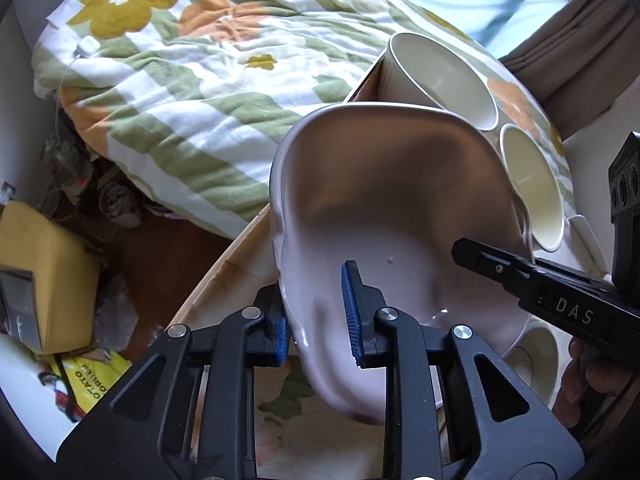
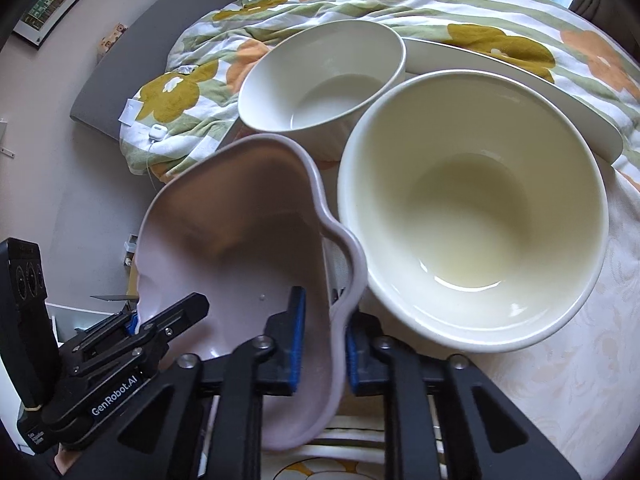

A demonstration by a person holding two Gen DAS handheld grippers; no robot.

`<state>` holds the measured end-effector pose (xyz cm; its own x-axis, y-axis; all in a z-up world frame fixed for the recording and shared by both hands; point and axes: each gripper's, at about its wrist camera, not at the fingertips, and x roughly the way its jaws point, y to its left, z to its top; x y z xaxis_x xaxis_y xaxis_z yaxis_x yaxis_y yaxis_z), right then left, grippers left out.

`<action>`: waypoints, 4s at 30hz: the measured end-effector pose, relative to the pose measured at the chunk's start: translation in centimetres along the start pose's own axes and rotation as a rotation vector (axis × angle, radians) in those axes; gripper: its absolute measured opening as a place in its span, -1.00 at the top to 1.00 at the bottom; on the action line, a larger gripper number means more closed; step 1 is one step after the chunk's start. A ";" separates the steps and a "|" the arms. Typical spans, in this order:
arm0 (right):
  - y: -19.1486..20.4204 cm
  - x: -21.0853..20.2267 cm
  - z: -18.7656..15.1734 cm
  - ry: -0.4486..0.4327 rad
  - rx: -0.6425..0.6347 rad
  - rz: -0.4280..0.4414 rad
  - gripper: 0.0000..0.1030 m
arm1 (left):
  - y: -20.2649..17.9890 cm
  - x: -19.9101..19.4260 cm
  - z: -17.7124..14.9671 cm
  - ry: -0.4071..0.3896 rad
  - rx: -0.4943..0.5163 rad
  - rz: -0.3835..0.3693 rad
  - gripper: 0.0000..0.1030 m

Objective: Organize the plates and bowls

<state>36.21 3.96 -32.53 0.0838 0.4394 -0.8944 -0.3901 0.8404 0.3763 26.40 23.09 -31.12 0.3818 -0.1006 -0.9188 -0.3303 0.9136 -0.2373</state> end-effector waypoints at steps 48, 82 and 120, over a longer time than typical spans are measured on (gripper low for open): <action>-15.6 -28.5 -24.3 -0.397 0.279 -0.207 0.79 | -32.6 -13.2 -17.5 -0.114 0.472 -0.248 0.64; -26.9 -21.4 -30.5 -0.334 0.546 -0.207 0.79 | -39.7 1.6 -22.3 0.118 0.686 -0.195 0.63; -20.0 -32.5 -28.3 -0.488 0.349 -0.221 -0.09 | -33.4 -15.4 -19.1 -0.202 0.544 -0.129 -0.76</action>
<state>15.32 -36.14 -17.88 0.5680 0.2686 -0.7780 -0.0014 0.9456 0.3255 15.11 -13.36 -15.10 0.5640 -0.1961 -0.8021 0.1990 0.9751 -0.0984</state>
